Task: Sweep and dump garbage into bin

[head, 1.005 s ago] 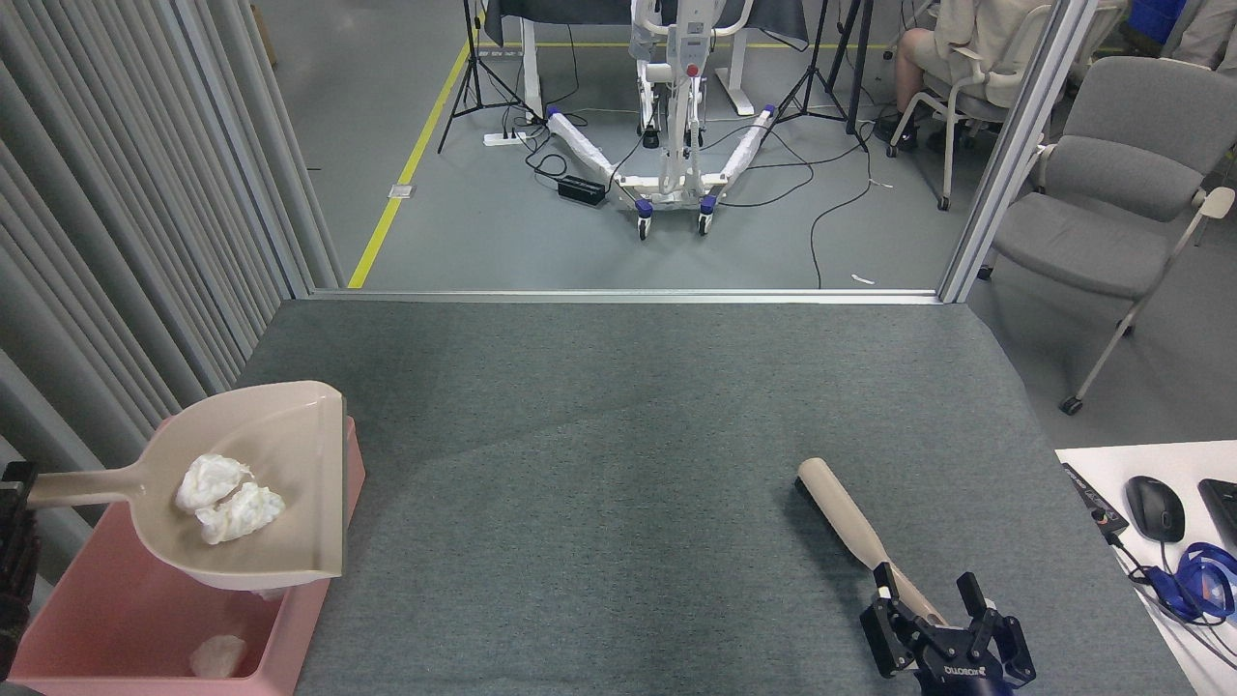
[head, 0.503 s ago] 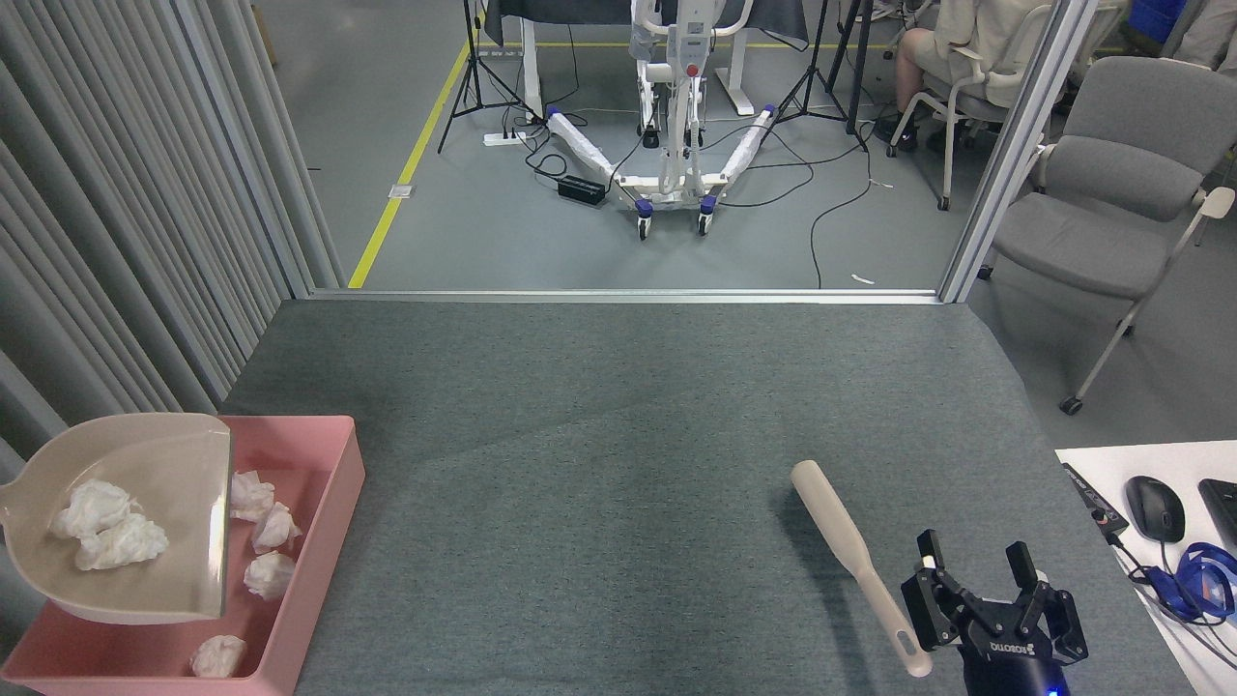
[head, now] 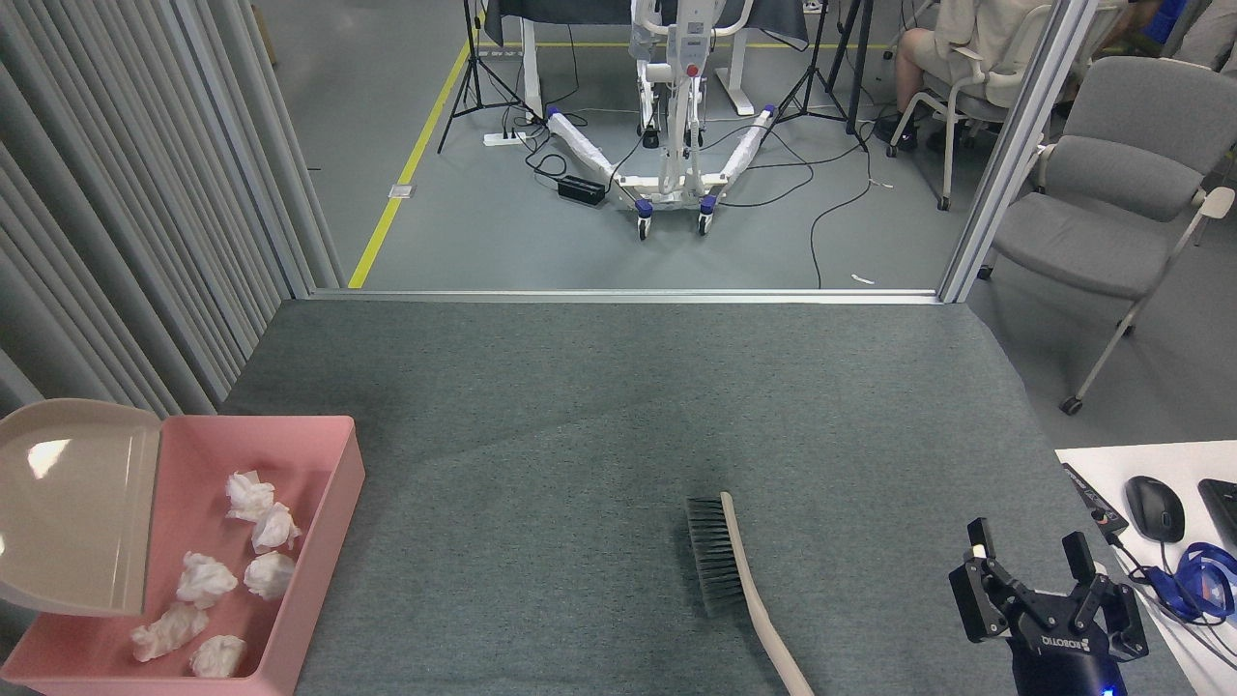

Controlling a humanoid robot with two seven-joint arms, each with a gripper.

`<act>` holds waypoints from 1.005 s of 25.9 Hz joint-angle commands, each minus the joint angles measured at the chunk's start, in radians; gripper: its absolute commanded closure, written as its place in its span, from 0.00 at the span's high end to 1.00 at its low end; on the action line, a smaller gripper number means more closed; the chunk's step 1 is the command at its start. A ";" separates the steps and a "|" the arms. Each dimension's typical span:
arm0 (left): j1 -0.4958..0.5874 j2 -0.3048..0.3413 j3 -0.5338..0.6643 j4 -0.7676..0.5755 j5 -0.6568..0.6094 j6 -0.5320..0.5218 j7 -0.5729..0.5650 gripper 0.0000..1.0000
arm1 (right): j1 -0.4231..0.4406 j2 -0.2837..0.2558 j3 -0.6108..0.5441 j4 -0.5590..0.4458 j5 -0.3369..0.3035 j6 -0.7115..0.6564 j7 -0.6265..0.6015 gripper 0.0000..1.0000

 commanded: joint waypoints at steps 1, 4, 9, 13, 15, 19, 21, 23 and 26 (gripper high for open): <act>-0.002 -0.001 -0.006 -0.005 0.215 -0.084 -0.017 0.00 | 0.014 -0.001 -0.013 -0.007 0.000 0.001 0.000 0.97; 0.002 -0.002 -0.045 -0.046 0.500 -0.131 -0.078 0.00 | 0.020 -0.001 -0.017 -0.012 0.000 0.002 0.000 0.97; 0.025 -0.024 -0.172 -0.291 0.780 -0.114 -0.098 0.00 | 0.030 -0.001 -0.026 -0.015 0.000 0.005 0.000 0.97; 0.033 -0.146 -0.252 -0.472 0.764 0.005 -0.074 0.00 | 0.028 -0.003 -0.025 -0.018 0.000 0.008 0.000 0.97; 0.034 -0.239 -0.298 -0.495 0.665 0.041 -0.069 0.00 | 0.027 -0.001 -0.025 -0.018 0.000 -0.001 0.000 0.97; 0.051 -0.412 -0.322 -0.505 0.364 0.130 -0.063 0.00 | 0.025 -0.001 -0.019 -0.017 0.002 -0.006 0.001 0.97; 0.068 -0.493 -0.344 -0.505 0.281 0.137 -0.062 0.00 | 0.027 -0.001 -0.017 -0.015 0.003 -0.024 0.001 0.97; 0.057 -0.542 -0.401 -0.503 0.243 0.147 -0.058 0.00 | 0.028 -0.001 -0.014 -0.014 0.009 -0.042 0.011 0.97; 0.039 -0.587 -0.411 -0.483 0.224 0.151 -0.055 0.00 | 0.037 -0.001 -0.005 -0.010 0.014 -0.062 0.043 0.97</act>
